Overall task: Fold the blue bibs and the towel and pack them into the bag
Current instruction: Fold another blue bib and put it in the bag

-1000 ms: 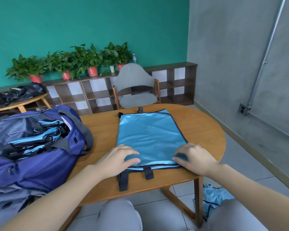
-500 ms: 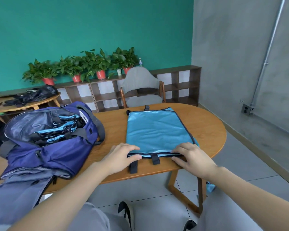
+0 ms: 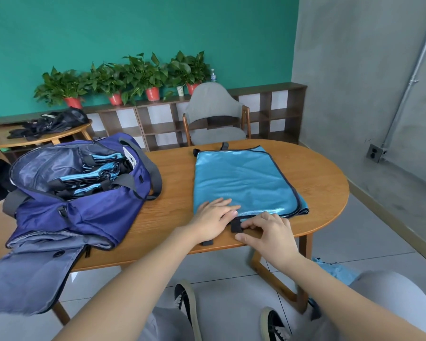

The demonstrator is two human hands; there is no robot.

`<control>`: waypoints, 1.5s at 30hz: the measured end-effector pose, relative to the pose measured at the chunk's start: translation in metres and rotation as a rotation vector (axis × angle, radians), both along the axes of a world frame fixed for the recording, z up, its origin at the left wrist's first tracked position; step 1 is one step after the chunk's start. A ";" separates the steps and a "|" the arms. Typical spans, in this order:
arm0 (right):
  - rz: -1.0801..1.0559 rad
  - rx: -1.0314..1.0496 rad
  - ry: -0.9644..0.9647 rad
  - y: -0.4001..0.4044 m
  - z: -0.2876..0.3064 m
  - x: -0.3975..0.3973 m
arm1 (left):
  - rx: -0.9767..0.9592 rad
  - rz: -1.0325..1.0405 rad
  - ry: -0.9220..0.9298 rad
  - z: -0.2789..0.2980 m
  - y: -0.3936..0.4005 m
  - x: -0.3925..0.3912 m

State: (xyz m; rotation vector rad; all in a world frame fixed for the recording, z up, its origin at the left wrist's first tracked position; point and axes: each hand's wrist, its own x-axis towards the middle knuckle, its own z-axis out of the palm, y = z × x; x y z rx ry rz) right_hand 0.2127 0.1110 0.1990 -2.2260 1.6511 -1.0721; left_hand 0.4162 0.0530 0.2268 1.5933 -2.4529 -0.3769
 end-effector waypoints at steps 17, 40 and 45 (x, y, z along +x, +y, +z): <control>0.283 0.134 -0.129 0.027 -0.010 -0.002 | -0.014 0.010 -0.019 -0.001 0.003 -0.001; 0.136 0.118 0.106 -0.003 0.009 -0.122 | -0.012 0.161 0.257 0.021 0.055 0.060; 0.123 0.083 0.036 0.002 0.008 -0.129 | 0.001 0.193 0.185 0.022 0.077 0.064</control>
